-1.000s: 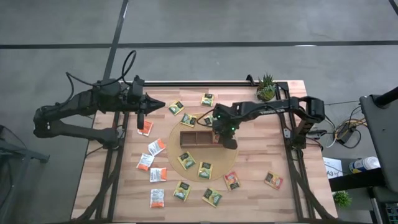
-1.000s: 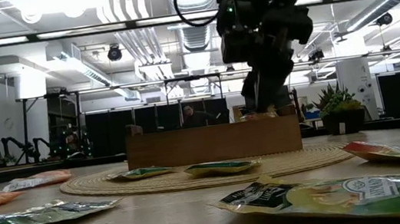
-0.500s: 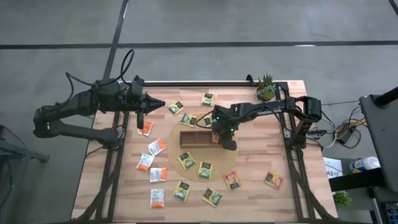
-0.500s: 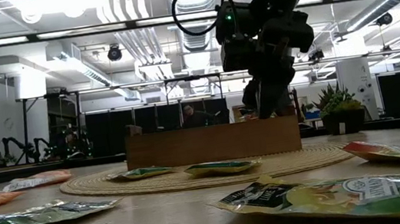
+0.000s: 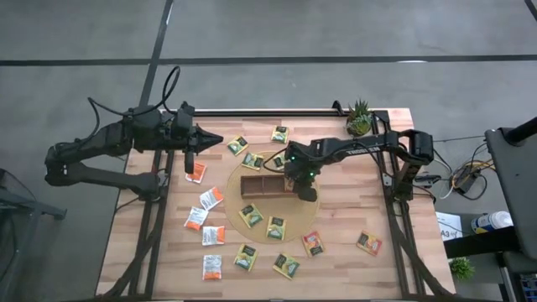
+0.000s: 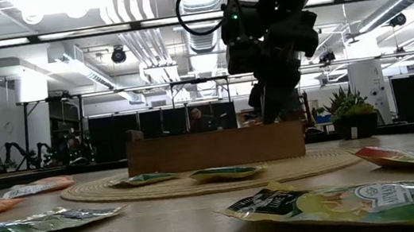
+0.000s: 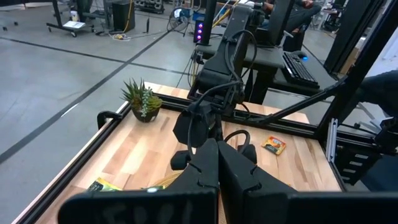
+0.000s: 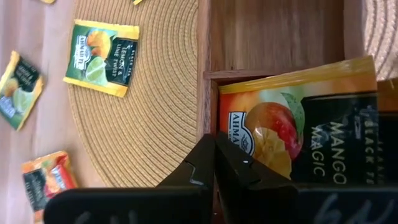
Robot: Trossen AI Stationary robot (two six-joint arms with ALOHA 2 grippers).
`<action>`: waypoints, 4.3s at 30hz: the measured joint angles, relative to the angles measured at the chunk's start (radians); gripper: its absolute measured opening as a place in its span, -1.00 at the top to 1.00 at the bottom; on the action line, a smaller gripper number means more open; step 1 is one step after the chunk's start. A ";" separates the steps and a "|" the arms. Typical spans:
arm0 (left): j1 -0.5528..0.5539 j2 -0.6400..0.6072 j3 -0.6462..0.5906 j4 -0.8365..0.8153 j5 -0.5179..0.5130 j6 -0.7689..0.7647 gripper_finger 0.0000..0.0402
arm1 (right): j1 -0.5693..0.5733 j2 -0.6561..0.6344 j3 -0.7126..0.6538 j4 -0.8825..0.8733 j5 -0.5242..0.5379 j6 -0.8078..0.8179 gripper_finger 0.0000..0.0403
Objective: Pick & Place Tea
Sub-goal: Put the orange tea bag into the right section of the wooden organizer
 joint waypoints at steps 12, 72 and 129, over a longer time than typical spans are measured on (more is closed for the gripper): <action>0.000 0.000 0.000 0.000 0.001 0.000 0.99 | 0.000 -0.006 0.012 0.002 -0.002 0.042 0.96; 0.000 0.000 0.000 0.000 0.001 -0.008 0.99 | 0.053 -0.012 0.034 -0.016 0.230 0.077 0.96; 0.000 0.022 -0.003 0.007 0.016 0.029 0.99 | 0.872 -0.382 0.014 -0.530 0.256 1.168 -0.17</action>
